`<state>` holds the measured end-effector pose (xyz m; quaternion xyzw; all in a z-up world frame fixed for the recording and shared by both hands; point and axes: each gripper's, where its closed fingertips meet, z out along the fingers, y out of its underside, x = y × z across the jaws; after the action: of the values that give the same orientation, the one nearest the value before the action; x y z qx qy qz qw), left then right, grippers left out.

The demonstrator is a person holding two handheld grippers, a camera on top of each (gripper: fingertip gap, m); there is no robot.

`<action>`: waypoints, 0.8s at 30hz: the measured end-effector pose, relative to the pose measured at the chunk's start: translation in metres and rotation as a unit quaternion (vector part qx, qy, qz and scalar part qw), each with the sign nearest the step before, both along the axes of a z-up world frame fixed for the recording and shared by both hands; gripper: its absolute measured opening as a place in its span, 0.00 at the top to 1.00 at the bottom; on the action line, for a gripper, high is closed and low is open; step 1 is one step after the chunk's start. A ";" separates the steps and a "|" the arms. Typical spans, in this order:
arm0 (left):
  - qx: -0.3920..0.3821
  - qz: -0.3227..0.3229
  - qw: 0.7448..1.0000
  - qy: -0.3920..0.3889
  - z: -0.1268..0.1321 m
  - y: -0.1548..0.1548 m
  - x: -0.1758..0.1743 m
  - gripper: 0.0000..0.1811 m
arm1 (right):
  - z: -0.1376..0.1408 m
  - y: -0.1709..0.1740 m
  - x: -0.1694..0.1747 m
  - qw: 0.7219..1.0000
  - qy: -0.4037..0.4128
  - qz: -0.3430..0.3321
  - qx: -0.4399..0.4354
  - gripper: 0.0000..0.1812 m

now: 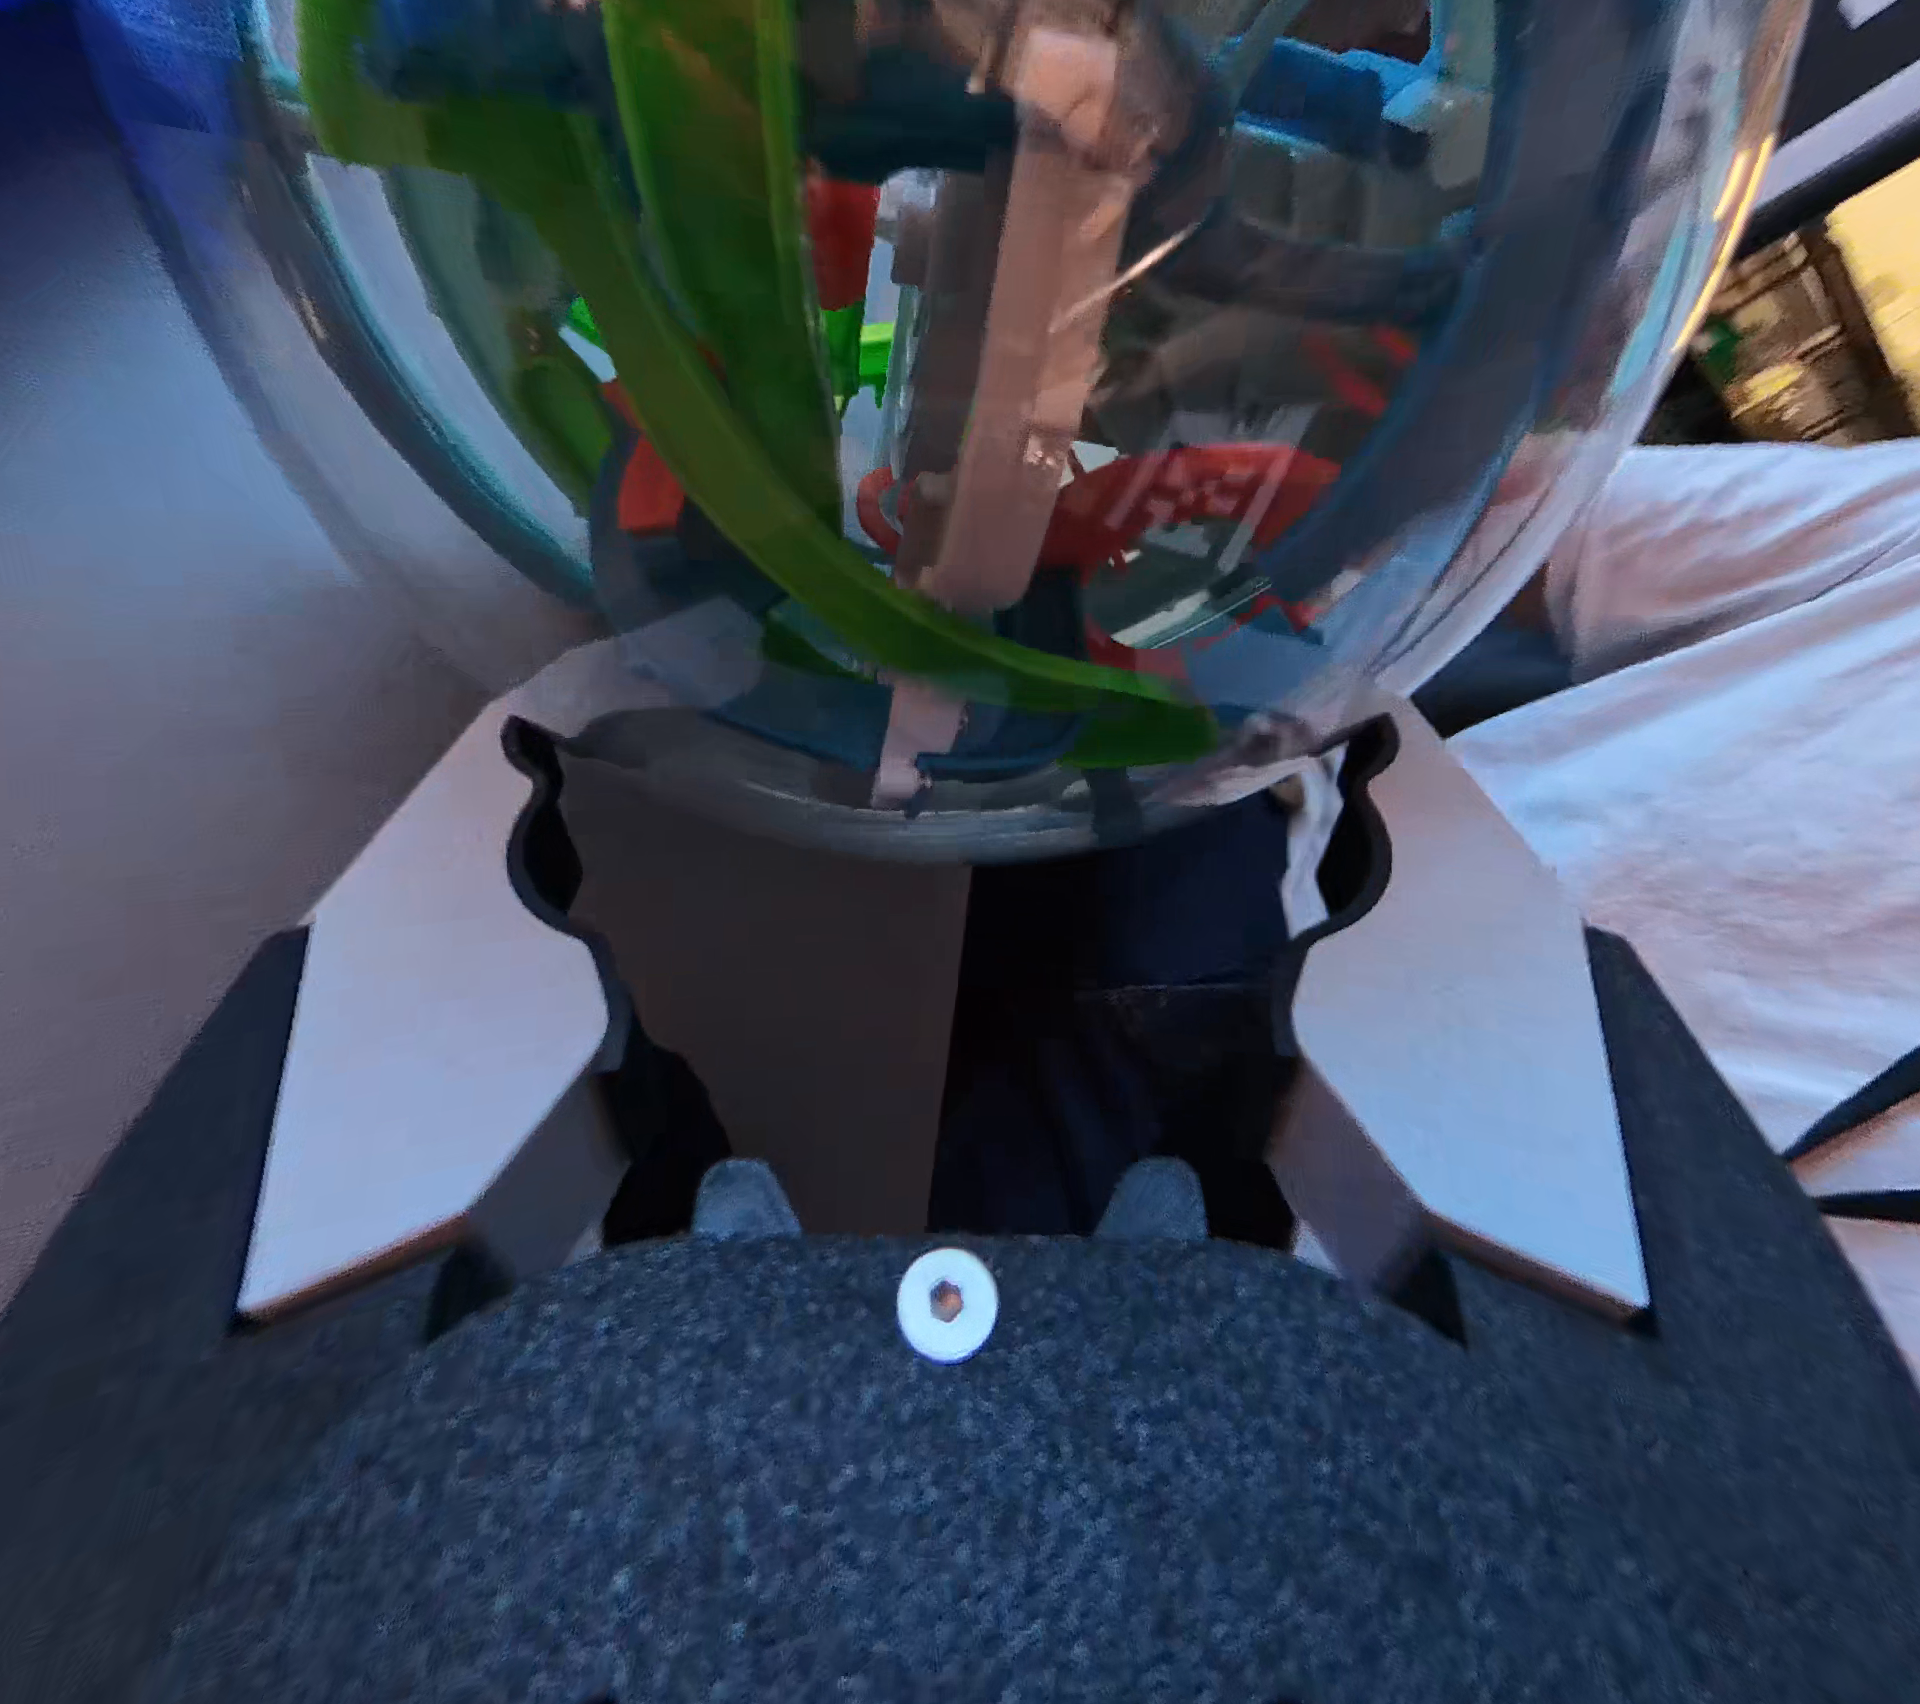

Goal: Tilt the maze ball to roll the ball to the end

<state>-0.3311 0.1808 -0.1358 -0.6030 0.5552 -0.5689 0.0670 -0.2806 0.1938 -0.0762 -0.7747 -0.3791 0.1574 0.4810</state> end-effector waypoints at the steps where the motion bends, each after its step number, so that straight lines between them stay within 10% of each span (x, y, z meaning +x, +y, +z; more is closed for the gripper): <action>1: -0.013 0.002 1.000 0.004 0.000 -0.001 0.001 0.21 | 0.001 0.002 0.001 1.000 0.023 0.002 -0.012 0.14; 7: 0.012 -0.024 0.999 0.026 -0.010 -0.018 -0.003 0.25 | 0.010 0.014 0.010 0.983 0.158 0.021 -0.096 0.15; 18: 0.272 0.091 0.957 -0.035 0.033 0.056 0.005 0.12 | -0.018 0.032 0.001 0.936 0.219 0.098 -0.257 0.15; 24: 0.223 0.136 0.965 -0.018 0.027 0.059 0.007 0.12 | -0.003 0.048 0.004 0.932 0.291 0.070 -0.206 0.16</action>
<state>-0.3241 0.2401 -0.1092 -0.6323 0.5799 -0.4268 0.2861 -0.2766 0.2419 -0.0793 -0.7488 -0.2349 0.4836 0.3877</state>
